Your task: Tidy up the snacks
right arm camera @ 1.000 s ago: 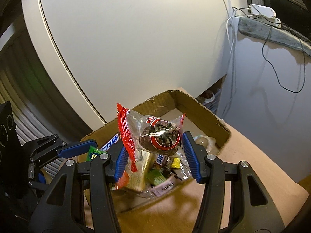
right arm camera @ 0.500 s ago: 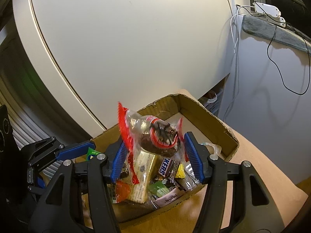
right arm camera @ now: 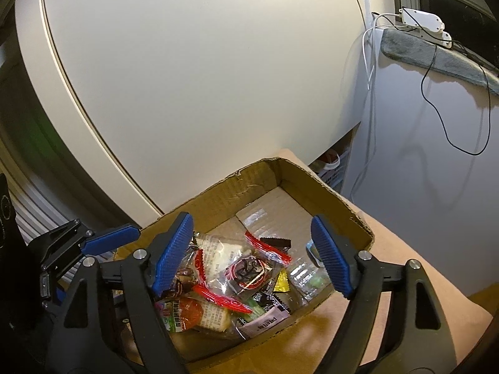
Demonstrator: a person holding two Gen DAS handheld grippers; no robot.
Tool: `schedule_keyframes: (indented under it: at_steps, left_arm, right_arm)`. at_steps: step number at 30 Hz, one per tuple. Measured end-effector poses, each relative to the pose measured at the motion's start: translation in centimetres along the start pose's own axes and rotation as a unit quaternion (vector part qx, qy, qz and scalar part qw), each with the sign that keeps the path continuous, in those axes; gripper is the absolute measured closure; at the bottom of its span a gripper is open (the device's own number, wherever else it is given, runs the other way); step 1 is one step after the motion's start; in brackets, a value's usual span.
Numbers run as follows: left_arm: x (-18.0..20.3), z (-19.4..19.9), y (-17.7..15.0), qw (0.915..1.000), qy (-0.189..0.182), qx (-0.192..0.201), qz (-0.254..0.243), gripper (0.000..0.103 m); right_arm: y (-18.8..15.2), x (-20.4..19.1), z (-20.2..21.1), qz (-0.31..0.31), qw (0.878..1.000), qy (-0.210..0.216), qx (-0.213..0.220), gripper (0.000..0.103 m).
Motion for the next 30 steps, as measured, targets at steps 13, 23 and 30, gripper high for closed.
schedule_keyframes:
  at_steps: [13, 23, 30]
  left_arm:
    - [0.1, 1.4, 0.0, 1.0, 0.006, 0.006, 0.003, 0.034]
    - [0.5, 3.0, -0.7, 0.9999, 0.012, 0.007, 0.007, 0.032]
    - [0.8, 4.5, -1.4, 0.9997, 0.017, 0.013, 0.012, 0.032]
  right_arm:
    - [-0.2, -0.2, 2.2, -0.003, 1.0, -0.021, 0.01, 0.012]
    - [-1.2, -1.5, 4.7, 0.011, 0.999, -0.04, 0.019, 0.012]
    - [-2.5, -2.6, 6.9, 0.021, 0.998, -0.053, 0.029, 0.012]
Point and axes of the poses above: each gripper's, at about its wrist camera, not at the fingertips, and z roughly against the way its jaws point, x to its right, y to its top, the point moved 5 cm from there along -z, roughly the way its jaws point, and after that the axes turned 13 degrees about z, right-handed, at the moved point
